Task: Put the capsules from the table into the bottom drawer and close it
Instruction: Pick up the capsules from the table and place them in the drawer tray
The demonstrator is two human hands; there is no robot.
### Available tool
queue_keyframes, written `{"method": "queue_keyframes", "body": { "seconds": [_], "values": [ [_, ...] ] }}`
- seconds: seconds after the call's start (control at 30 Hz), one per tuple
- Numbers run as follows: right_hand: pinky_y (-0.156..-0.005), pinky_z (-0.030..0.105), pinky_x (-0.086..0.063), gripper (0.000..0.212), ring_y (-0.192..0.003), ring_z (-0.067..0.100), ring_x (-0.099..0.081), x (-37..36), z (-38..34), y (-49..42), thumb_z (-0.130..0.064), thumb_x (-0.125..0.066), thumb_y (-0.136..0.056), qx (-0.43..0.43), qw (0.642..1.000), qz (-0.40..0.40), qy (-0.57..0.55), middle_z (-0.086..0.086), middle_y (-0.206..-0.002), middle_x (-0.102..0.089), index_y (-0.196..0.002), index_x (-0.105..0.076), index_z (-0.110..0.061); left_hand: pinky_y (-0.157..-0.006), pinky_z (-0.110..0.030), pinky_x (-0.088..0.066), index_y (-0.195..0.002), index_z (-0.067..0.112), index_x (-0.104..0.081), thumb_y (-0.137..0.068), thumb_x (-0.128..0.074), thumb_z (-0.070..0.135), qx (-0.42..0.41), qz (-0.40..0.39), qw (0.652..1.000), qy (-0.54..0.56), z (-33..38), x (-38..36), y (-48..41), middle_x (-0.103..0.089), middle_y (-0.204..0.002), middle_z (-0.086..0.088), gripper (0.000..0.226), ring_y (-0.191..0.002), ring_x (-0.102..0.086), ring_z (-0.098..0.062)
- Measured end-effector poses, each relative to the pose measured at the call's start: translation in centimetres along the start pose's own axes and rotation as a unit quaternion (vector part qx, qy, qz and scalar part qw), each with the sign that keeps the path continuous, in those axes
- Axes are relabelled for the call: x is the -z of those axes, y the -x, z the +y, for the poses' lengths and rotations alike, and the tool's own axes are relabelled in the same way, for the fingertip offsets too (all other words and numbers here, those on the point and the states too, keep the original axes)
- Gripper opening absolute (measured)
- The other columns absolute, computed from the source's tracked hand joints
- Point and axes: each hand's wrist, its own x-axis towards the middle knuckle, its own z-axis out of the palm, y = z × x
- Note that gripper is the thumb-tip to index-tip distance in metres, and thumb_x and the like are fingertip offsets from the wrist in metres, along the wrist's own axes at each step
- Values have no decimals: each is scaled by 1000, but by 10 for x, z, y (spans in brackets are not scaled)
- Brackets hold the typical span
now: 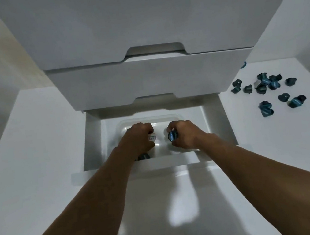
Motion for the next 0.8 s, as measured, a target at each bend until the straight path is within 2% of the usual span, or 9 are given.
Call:
{"method": "queue_keyframes", "body": {
  "seconds": [0.17, 0.27, 0.47, 0.6, 0.67, 0.73, 0.8],
  "values": [
    [-76, 21, -42, 35, -102, 22, -59, -20, 4, -24, -13, -68, -80, 24, 998, -61, -3, 6, -117, -63, -114, -62, -19, -81, -31, -45, -114, 22, -55, -76, -75, 29, 21, -110, 994, 5, -7, -18, -18, -59, -116, -7, 43, -101, -57, -24],
    [-78, 23, -44, 35, -103, 24, -60, -30, 5, -34, -14, -70, -78, 31, 995, -90, 1, 7, -116, -63, -112, -62, -19, -85, -33, -47, -114, 21, -56, -76, -77, 26, 39, -152, 988, 5, -13, -24, -23, -58, -119, -9, 44, -103, -57, -25],
    [-78, 24, -44, 32, -97, 18, -59, -34, 12, -43, -22, -73, -76, 20, 992, -122, -21, 2, -113, -63, -107, -65, -21, -80, -27, -44, -114, 22, -60, -74, -78, 34, 30, -192, 980, 38, -19, -26, -29, -62, -119, -6, 46, -106, -59, -23],
    [-76, 22, -43, 29, -95, 17, -59, -33, 17, -45, -26, -66, -82, -1, 990, -140, -27, 2, -115, -64, -111, -66, -24, -77, -25, -42, -110, 22, -65, -84, -68, 34, 22, -193, 980, 32, -20, -26, -32, -63, -116, -6, 29, -102, -60, -21],
    [-73, 23, -46, 26, -91, 19, -63, -33, 18, -45, -22, -66, -82, -14, 988, -154, -18, 3, -110, -66, -108, -68, -24, -79, -26, -45, -108, 21, -67, -85, -67, 31, 14, -194, 980, 29, -18, -27, -32, -65, -114, -5, 26, -101, -61, -21],
    [-67, 23, -49, 23, -78, 18, -64, -32, 19, -45, -19, -66, -80, -23, 985, -169, -18, 4, -99, -70, -103, -70, -23, -81, -28, -48, -107, 20, -68, -84, -68, 30, 6, -202, 979, 25, -15, -27, -32, -66, -112, -6, 25, -100, -61, -21],
    [-68, 25, -51, 21, -76, 17, -64, -32, 19, -44, -19, -66, -79, -21, 983, -183, -15, 4, -96, -71, -99, -72, -23, -80, -28, -48, -106, 19, -69, -84, -69, 28, 2, -213, 977, 22, -14, -28, -31, -67, -110, -6, 24, -99, -62, -21]
  ]
}}
